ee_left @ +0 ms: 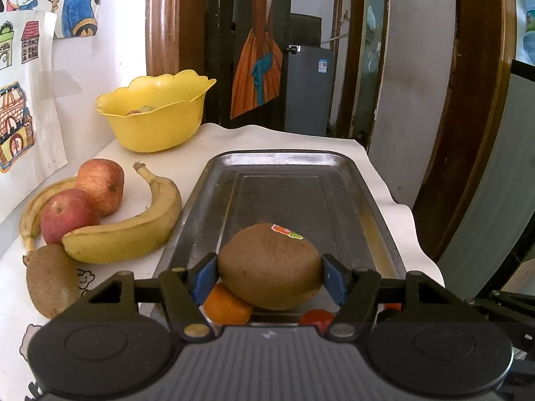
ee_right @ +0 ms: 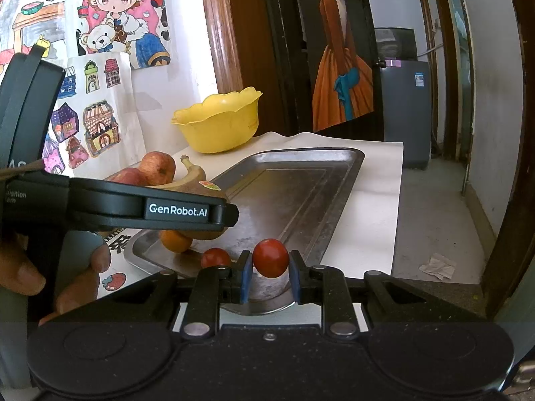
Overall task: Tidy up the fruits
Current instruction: 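Carry the kiwi and tomato onto the metal tray and open both tools, then raise both tools away from the tray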
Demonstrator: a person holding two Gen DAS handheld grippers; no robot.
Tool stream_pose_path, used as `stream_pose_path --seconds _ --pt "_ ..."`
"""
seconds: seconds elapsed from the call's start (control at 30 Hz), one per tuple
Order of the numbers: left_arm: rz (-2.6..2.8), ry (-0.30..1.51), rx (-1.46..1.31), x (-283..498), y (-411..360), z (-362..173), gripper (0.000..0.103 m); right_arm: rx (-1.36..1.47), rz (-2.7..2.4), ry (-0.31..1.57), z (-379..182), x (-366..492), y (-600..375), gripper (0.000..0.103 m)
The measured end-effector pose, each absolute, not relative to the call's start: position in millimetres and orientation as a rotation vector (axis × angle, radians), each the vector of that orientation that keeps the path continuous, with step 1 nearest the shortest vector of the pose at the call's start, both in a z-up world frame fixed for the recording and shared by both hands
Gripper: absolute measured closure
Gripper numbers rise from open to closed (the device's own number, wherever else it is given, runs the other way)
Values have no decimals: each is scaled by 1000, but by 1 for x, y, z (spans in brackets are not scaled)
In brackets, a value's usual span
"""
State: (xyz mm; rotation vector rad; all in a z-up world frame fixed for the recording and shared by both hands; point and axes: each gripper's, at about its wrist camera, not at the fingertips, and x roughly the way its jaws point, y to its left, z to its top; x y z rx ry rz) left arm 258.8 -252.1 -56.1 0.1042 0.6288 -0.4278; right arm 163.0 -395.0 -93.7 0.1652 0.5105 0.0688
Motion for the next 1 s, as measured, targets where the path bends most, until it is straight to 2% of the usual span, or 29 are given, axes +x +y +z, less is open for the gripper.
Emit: stream_pose_path --seconds 0.13,0.33,0.4,0.43,0.5,0.57,0.6,0.7,0.77,0.83,1.0 --pt "-435 626 102 256 -251 -56 33 169 62 517 -95 162 -396 67" --pt "-439 597 87 244 -244 -45 32 176 43 519 -92 152 -396 61" --pt "-436 584 73 238 -239 -39 29 174 37 510 -88 145 -396 56" --pt "-434 574 66 235 -235 -35 28 175 33 503 -84 142 -395 52" --pt "-425 545 53 226 -227 -27 17 173 25 485 -77 134 -393 44" --pt "-405 511 41 216 -218 -18 10 177 17 461 -69 125 -391 29" --pt "-391 495 37 210 -211 -14 7 180 16 448 -64 120 -389 26" --pt "-355 458 21 192 -192 0 2 178 12 415 -50 105 -381 16" --pt "-339 445 6 180 -177 8 1 181 14 392 -40 94 -374 4" --pt "-319 425 -6 166 -159 17 1 183 16 365 -30 81 -366 1" --pt "-259 386 -21 134 -114 34 1 165 29 322 -7 49 -341 1"
